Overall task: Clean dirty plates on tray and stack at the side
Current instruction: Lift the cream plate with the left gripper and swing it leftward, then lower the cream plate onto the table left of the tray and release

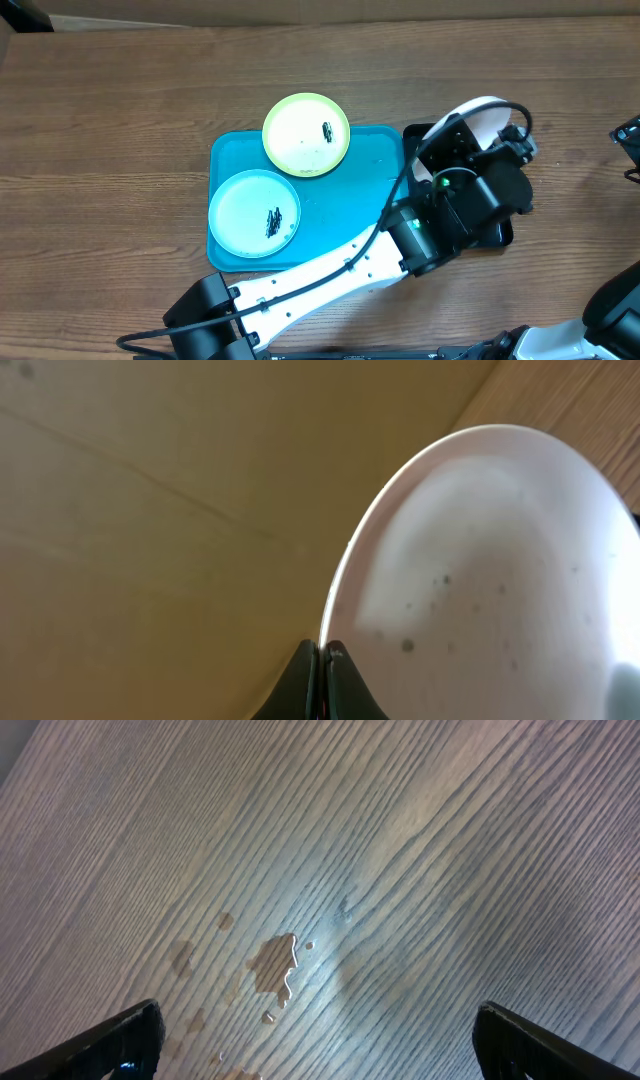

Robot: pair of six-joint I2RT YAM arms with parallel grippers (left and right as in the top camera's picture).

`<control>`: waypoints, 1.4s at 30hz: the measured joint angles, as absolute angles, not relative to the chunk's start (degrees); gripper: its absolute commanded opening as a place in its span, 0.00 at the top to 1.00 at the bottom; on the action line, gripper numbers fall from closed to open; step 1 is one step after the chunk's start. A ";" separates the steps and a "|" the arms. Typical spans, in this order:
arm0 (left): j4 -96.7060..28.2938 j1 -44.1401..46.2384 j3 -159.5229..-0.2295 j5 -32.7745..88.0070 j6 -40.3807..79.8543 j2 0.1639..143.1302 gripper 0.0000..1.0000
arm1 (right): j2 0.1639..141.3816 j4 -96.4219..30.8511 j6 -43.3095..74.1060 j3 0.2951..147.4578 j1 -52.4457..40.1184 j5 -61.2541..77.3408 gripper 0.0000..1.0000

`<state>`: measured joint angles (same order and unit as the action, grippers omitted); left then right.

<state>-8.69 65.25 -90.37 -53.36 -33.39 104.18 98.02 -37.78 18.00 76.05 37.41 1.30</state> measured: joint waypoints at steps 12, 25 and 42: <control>-3.77 66.78 -90.37 -56.75 -41.56 104.18 0.96 | 98.02 -37.76 18.00 76.05 37.41 1.28 0.00; -26.72 64.23 -90.43 -49.10 -11.90 104.18 0.96 | 98.02 -37.76 17.98 76.05 37.41 1.26 0.00; -37.43 20.73 -90.43 23.11 17.52 104.33 0.96 | 98.02 -37.78 18.00 76.05 37.41 1.26 0.00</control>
